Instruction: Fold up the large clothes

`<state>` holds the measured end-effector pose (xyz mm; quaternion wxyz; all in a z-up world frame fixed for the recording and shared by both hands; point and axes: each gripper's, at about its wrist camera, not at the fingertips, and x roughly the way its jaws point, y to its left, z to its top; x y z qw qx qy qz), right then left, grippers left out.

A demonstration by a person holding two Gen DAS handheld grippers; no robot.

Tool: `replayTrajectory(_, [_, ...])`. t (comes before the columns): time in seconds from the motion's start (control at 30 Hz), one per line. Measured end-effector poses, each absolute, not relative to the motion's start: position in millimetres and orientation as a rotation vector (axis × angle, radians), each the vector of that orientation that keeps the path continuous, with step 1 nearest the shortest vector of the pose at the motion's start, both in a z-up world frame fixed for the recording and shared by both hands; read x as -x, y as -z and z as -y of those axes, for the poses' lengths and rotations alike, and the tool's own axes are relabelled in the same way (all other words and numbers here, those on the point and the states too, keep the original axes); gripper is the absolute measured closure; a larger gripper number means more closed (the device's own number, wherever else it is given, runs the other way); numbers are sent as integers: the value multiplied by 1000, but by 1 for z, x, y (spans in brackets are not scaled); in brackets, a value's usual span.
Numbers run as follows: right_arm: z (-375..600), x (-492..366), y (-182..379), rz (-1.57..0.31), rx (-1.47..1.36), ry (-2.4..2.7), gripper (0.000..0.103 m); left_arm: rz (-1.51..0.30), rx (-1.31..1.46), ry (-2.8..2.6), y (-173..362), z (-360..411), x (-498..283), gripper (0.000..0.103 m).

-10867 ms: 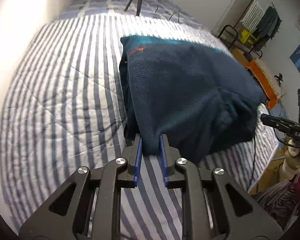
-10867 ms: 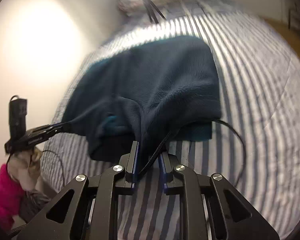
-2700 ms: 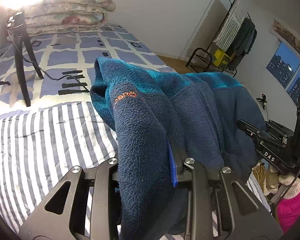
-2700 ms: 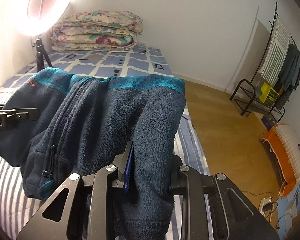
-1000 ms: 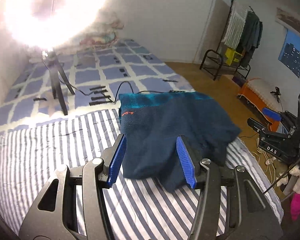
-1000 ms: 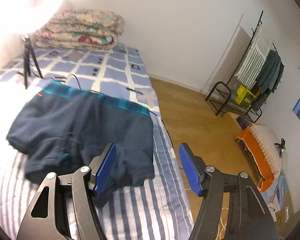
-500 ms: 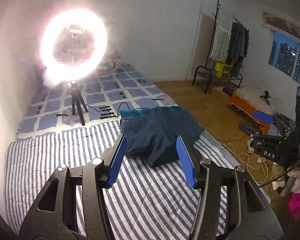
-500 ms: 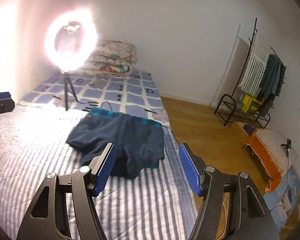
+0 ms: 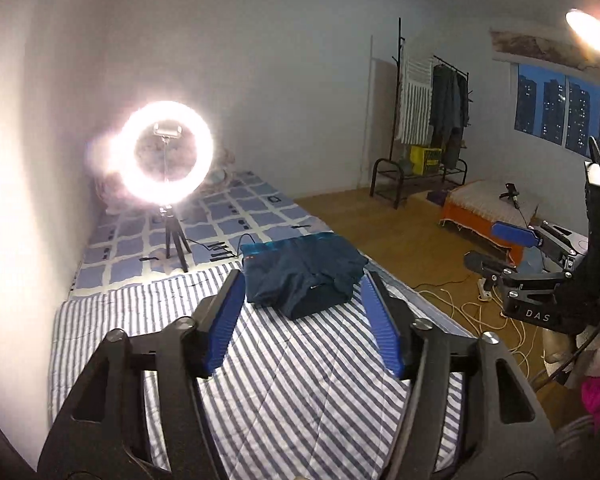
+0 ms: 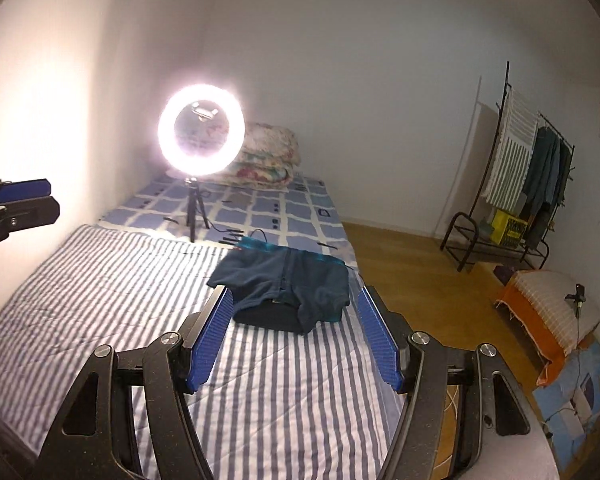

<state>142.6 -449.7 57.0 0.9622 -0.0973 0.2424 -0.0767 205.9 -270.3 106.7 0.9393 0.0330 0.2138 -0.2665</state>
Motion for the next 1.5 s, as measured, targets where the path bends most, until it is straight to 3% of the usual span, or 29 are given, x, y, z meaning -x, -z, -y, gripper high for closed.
replayTrajectory(0.2, [429, -106, -48, -471, 184, 130, 38, -427, -93, 531, -97, 255, -154, 37])
replayTrajectory(0.47, [410, -73, -17, -488, 145, 111, 37, -439, -98, 497, -66, 240, -113, 21])
replayTrajectory(0.87, [399, -66, 16, -478, 105, 141, 21, -424, -90, 424, -30, 233, -114, 0])
replayTrajectory(1.5, [410, -75, 33, -538, 76, 194, 16, -504, -113, 358, -3, 232, -128, 0])
